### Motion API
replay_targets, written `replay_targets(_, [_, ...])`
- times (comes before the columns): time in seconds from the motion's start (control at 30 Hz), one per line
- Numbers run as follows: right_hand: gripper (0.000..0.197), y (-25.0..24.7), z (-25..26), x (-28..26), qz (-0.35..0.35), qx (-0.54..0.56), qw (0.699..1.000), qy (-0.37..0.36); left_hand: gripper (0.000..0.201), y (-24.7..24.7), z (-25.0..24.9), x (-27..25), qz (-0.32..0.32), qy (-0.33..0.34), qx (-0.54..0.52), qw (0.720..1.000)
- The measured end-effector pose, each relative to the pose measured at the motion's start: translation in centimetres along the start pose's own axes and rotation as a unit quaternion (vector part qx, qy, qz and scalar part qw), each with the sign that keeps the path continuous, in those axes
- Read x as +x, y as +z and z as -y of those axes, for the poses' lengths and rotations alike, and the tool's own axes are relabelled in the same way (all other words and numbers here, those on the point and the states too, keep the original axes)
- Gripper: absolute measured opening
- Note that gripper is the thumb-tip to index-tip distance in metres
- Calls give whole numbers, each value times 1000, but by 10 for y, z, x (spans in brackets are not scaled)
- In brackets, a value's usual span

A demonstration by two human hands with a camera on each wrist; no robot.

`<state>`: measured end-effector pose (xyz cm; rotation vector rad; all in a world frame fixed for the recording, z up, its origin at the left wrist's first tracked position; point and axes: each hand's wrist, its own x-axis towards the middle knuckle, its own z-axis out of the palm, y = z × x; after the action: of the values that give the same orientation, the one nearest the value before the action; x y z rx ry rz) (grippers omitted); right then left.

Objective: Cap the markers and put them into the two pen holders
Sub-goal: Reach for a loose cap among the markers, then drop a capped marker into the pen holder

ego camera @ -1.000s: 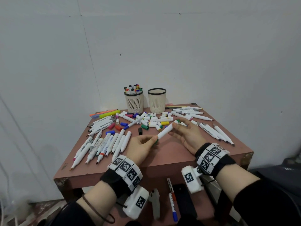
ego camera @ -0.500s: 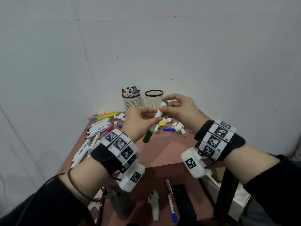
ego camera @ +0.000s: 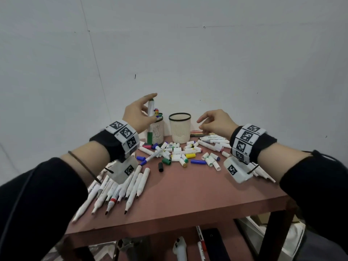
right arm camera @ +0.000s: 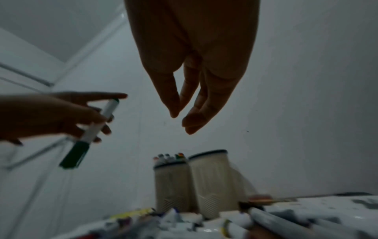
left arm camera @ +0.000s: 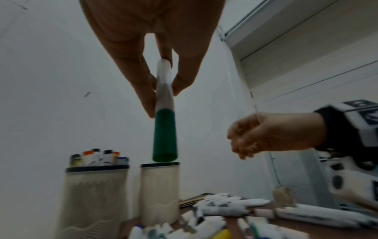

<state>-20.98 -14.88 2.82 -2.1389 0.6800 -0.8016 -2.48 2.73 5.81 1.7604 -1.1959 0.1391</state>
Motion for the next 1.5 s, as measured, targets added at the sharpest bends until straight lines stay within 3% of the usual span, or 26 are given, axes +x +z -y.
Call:
replay_targets(0.17, [20, 4, -25, 32, 55, -177, 982, 22, 58, -10, 24, 42, -64, -8, 45, 997])
replay_targets(0.37, [29, 13, -41, 63, 210, -387, 897, 30, 48, -11, 51, 81, -129, -49, 15, 990])
replay_targets(0.53, [45, 21, -43, 82, 267, -469, 840, 55, 43, -6, 69, 104, -179, -72, -15, 981])
replay_targets(0.67, [42, 26, -48, 92, 312, -484, 814, 69, 41, 0, 84, 114, -192, -102, -46, 975])
replay_targets(0.9, [43, 29, -55, 101, 341, -453, 820, 78, 45, 12, 101, 118, -177, -84, -36, 980])
replay_targets(1.03, [37, 29, -60, 104, 323, -458, 826, 59, 45, 19, 101, 117, -168, -50, -19, 984])
replay_targets(1.13, [35, 30, -64, 104, 314, -451, 833, 69, 46, 26, 99, 117, -132, -23, 6, 991])
replay_targets(1.27, [48, 32, -61, 102, 312, -447, 835, 71, 42, 39, 106, 116, -76, -34, 41, 996])
replay_targets(1.33, [52, 31, -59, 103, 305, -419, 852, 72, 38, 45, 111, 114, -71, -46, 46, 995])
replay_targets(1.5, [51, 22, -55, 105, 241, -279, 926, 80, 26, 49, 118, 112, -85, -75, 48, 992])
